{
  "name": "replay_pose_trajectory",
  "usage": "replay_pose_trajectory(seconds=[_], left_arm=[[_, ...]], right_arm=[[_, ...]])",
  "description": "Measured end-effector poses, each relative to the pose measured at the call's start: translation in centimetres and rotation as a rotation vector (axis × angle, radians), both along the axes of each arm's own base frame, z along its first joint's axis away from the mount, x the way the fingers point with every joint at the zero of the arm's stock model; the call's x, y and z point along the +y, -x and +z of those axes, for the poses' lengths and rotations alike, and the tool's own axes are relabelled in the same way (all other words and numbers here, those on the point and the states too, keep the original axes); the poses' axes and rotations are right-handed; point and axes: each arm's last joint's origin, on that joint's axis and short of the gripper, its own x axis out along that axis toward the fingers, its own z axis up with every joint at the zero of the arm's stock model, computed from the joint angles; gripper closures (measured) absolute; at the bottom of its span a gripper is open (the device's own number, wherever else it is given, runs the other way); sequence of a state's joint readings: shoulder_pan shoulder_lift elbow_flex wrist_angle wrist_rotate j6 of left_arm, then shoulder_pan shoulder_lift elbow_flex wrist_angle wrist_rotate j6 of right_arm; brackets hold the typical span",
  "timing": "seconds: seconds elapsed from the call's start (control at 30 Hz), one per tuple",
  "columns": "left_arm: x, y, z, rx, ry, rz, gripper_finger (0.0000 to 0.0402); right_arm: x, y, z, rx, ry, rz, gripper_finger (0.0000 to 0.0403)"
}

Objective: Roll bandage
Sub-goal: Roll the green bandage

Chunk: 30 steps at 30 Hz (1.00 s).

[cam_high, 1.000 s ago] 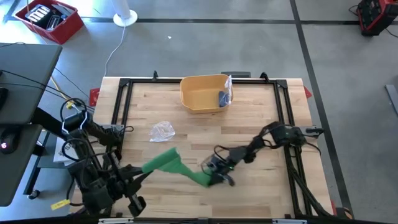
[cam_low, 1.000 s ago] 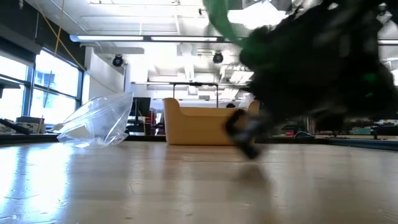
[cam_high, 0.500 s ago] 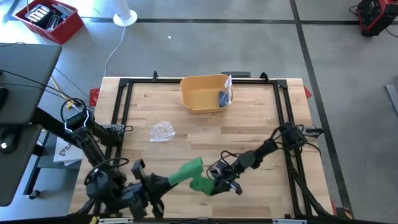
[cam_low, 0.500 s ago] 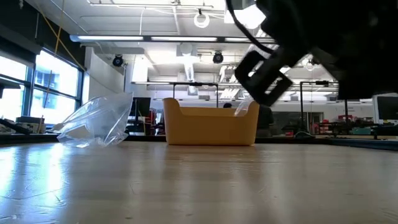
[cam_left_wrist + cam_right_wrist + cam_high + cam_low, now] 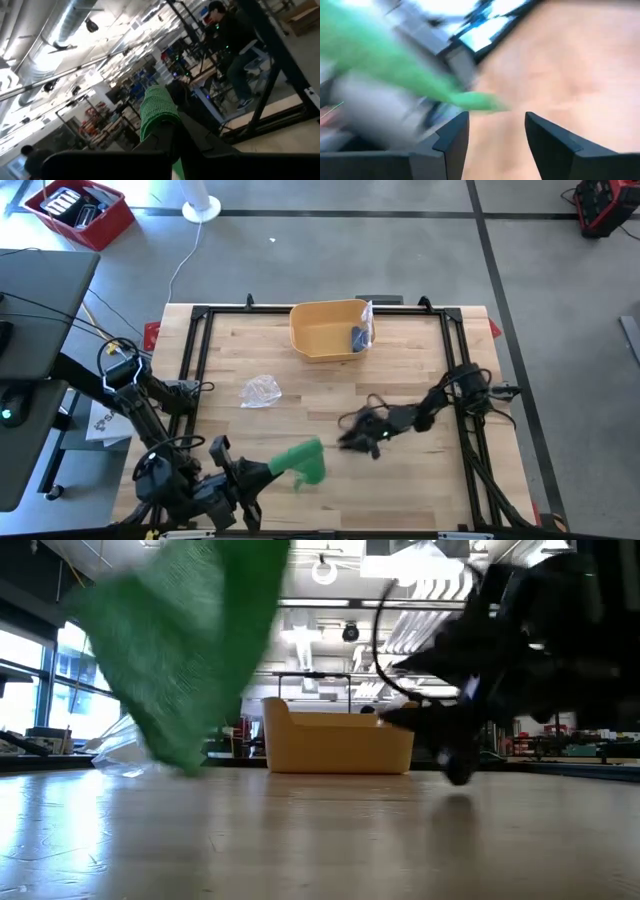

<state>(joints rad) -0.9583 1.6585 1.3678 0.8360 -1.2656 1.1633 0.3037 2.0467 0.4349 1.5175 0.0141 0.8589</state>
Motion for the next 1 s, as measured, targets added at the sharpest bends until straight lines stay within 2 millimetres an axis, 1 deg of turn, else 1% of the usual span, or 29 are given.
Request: replay_pose_trajectory(seconds=[0.07,0.17,0.27,0.4,0.47,0.53,0.63,0.73,0.8,0.87,0.93,1.0], left_arm=[[0.1,-0.2,0.0,-0.003,0.007,0.005,0.0396],[0.4,-0.5,0.0,-0.015,0.019,0.003,0.0396],[0.8,-1.0,0.0,-0.023,0.027,0.010,0.0396],[1.5,-1.7,0.0,-0.026,0.039,0.038,0.0396],[1.7,-1.9,0.0,-0.023,0.046,0.055,0.0396],[1.9,-2.1,0.0,-0.020,0.051,0.072,0.0396],[2.3,-2.6,-0.1,-0.015,0.075,0.103,0.0396],[2.8,-3.3,-0.6,-0.007,0.107,0.127,0.0396],[3.2,-4.0,-1.1,0.002,0.130,0.140,0.0396],[3.6,-4.6,-1.6,0.008,0.160,0.159,0.0396],[4.0,-5.1,-2.1,0.018,0.184,0.181,0.0396],[4.3,-5.5,-2.6,0.025,0.200,0.198,0.0396]], right_arm=[[-0.3,1.7,0.4,0.014,0.017,-0.181,0.0219],[0.3,3.7,2.1,-0.047,0.073,-0.281,0.0219],[1.3,4.7,4.1,-0.130,0.150,-0.277,0.0219],[3.7,5.2,6.6,-0.221,0.350,-0.201,0.0220],[5.2,4.9,7.6,-0.217,0.455,-0.168,0.0220],[7.0,4.2,8.4,-0.164,0.562,-0.122,0.0220],[9.6,2.5,9.2,-0.001,0.699,-0.067,0.0220],[11.6,0.9,9.9,0.175,0.768,-0.059,0.0220],[12.5,-0.1,10.1,0.256,0.770,-0.080,0.0220],[13.3,-1.0,10.2,0.309,0.729,-0.113,0.0220],[13.7,-2.0,9.4,0.340,0.681,-0.137,0.0220],[13.9,-3.0,7.7,0.373,0.657,-0.146,0.0220]])
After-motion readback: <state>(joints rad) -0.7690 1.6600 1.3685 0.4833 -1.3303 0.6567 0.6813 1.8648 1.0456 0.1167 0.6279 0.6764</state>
